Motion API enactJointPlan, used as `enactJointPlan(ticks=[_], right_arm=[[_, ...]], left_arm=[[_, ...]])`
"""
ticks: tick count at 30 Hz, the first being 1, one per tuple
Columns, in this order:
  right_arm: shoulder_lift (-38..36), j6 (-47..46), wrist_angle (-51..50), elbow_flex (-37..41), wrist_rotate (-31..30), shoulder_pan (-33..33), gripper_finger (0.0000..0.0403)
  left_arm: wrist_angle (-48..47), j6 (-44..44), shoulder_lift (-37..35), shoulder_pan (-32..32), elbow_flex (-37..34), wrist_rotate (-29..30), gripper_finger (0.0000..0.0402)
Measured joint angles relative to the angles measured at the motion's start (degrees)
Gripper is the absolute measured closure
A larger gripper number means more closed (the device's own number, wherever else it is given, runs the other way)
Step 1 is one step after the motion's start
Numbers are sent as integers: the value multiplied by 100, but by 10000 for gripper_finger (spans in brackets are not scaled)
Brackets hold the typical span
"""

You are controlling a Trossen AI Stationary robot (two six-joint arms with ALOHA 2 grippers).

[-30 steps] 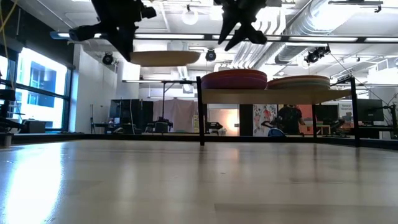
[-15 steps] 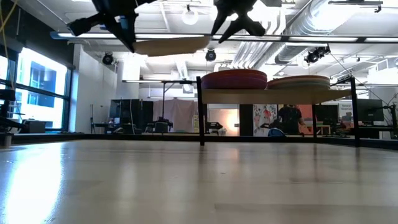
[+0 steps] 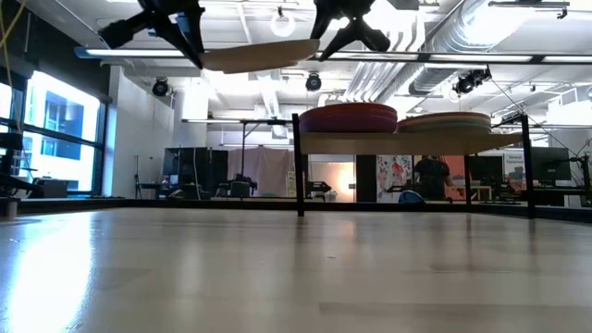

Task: Place and stack plates onto a shelf
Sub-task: Stack the white plate on top of the orange stacked plates on the shelf

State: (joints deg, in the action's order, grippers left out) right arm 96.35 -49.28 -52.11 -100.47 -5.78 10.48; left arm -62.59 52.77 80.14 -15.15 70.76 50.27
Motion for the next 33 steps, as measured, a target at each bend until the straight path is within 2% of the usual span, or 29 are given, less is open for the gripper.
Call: enactJointPlan(ticks=[4, 9, 11, 20, 29, 33], right_arm=[[9, 10, -25, 0, 6, -4, 314], [9, 113, -2, 0, 16, -4, 382], [9, 126, -3, 0, -20, -18, 396], [9, 6, 6, 0, -213, -39, 399], [11, -12, -29, 0, -215, -39, 402], [11, -22, -61, 0, -215, -29, 402]], left_arm=[[0, -2, 0, -36, 0, -8, 401], [33, -203, 0, -34, 0, -72, 401], [70, -512, 0, -27, 0, -145, 401], [291, -1524, 72, -12, -2, -400, 376], [268, -2439, 70, -12, -2, -520, 315], [270, -2792, 70, -12, -2, -808, 283]])
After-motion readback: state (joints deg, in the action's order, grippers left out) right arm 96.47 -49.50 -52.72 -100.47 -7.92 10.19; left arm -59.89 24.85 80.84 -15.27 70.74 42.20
